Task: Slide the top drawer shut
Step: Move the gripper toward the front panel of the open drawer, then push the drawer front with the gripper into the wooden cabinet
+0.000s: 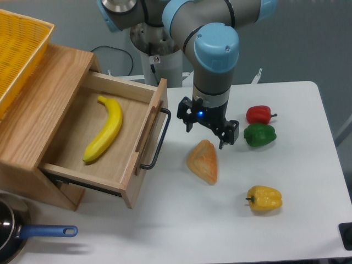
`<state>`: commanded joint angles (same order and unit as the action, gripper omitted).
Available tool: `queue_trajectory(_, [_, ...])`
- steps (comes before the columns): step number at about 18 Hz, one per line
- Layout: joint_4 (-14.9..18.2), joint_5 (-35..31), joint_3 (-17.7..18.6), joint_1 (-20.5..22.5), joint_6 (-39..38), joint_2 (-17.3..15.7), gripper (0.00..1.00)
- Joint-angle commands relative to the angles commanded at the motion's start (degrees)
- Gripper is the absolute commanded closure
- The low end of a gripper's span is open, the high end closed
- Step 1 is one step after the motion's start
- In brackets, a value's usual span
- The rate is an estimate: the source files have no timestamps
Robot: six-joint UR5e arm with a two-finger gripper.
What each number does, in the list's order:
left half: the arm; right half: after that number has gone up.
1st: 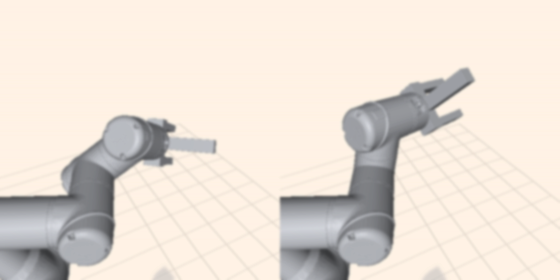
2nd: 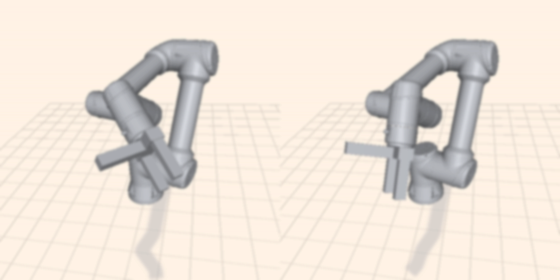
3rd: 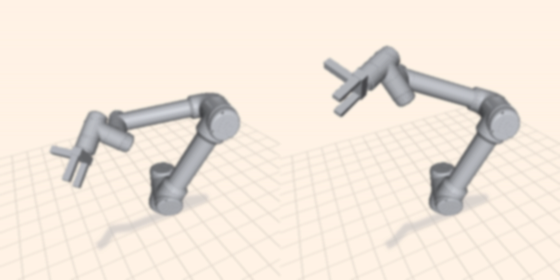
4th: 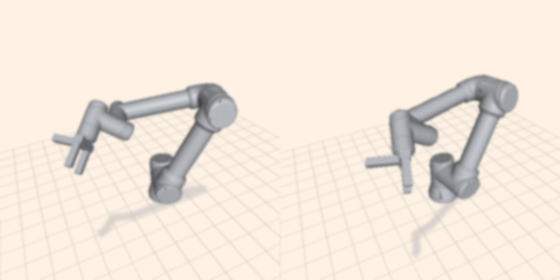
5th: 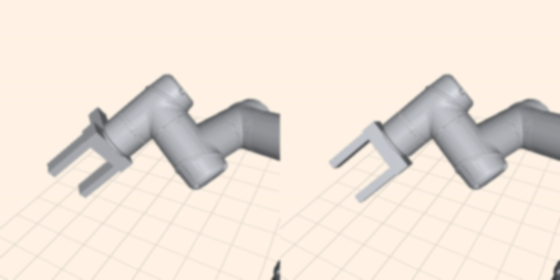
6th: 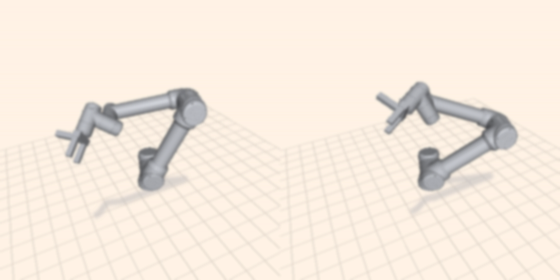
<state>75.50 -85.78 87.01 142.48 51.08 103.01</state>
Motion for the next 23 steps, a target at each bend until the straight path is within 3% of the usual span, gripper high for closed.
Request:
queue_trajectory(5, [1.4,3.2,-0.1,-0.4,-3.7,-0.1,0.00])
queue_trajectory(23, [3.3,3.4,0.2,-5.0,-7.6,-0.7,0.00])
